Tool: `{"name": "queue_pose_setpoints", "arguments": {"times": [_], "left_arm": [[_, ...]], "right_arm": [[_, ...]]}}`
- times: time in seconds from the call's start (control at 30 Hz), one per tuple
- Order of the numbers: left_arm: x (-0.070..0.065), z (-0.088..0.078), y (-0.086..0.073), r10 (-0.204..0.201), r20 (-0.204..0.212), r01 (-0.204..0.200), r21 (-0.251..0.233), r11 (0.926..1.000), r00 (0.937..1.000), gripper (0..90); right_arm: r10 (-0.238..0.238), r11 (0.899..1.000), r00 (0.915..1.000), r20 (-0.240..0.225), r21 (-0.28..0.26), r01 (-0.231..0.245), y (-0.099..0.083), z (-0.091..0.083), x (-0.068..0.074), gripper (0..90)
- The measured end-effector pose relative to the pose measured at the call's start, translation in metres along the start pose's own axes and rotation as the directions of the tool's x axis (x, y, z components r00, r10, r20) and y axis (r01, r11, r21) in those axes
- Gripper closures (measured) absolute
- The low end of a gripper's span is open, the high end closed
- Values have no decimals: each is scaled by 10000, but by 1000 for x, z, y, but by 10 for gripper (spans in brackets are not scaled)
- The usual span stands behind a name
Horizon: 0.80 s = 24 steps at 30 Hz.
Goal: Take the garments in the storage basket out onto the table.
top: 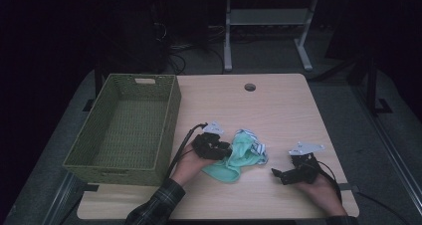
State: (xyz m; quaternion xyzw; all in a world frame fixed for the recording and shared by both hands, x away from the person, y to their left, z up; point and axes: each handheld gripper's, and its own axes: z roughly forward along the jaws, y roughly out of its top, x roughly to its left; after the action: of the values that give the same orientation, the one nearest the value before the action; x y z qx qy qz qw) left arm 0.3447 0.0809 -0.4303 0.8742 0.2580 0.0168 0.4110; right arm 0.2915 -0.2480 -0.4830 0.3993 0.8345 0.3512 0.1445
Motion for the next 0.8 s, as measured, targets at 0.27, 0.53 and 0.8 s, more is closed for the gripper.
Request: {"name": "queue_pose_setpoints", "arguments": {"times": [0.27,0.53,0.8], "left_arm": [[-11,-33,-22,-218,-256,210,-312,9993,9994,728],[-24,-34,-37,173,-269,-157,600,9981,9995,896],[-24,-18,-51,483,-798,-362,1475,9884,9956,885]], "right_arm": [[-3,10000,10000,7,2,3,0,0,0,18],[21,10000,10000,38,13,-21,0,0,0,19],[32,10000,10000,53,-34,-32,2,2,3,19]]}}
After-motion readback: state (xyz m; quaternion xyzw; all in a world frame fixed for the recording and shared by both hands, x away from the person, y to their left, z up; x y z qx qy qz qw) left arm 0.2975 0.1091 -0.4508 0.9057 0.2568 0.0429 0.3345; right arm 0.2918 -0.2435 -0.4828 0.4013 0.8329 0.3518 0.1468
